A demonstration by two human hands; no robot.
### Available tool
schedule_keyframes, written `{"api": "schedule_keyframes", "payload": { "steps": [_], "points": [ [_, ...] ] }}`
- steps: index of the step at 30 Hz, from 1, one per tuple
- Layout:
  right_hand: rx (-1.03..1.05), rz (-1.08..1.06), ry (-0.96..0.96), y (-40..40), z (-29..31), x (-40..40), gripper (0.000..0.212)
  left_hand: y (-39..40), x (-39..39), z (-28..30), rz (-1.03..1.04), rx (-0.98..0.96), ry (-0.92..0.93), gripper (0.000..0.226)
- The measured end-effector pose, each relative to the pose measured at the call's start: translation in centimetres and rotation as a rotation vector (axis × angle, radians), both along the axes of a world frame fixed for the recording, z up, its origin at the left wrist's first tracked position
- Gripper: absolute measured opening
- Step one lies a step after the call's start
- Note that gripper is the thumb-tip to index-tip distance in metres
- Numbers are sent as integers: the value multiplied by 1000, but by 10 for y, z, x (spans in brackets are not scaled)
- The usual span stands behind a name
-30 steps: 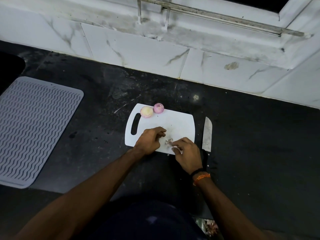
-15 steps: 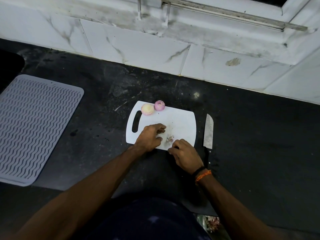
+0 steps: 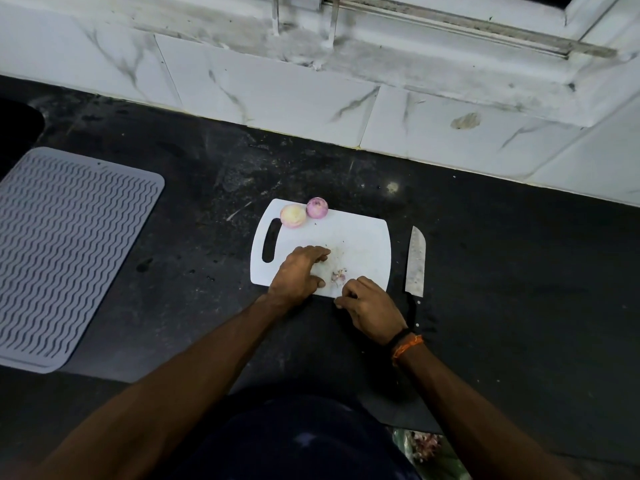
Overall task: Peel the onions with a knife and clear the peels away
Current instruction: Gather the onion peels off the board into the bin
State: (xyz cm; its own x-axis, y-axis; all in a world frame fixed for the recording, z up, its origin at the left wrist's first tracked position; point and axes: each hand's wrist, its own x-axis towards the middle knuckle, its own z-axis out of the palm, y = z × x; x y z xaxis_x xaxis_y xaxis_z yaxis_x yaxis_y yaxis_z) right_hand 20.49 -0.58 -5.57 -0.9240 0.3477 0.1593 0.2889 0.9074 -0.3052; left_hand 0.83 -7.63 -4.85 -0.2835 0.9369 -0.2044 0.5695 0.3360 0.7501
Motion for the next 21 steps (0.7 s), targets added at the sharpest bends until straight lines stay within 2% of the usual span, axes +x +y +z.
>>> {"api": "schedule_keyframes", "payload": {
  "steps": [5, 8, 12, 16, 21],
  "points": [
    [84, -39, -13, -5, -5, 0, 8, 0, -5, 0, -24, 16, -8, 71],
    [101, -77, -83, -13, -6, -2, 18, 1, -6, 0, -35, 15, -6, 70],
    [-25, -240, -96, -14, 0, -6, 10, 1, -6, 0, -21, 35, 7, 63],
    [-170, -464, 41, -2, 11, -12, 7, 0, -8, 1, 1, 56, 28, 56],
    [-189, -494, 89, 10, 11, -17, 6, 2, -9, 3, -26, 58, 35, 54]
  ]
}}
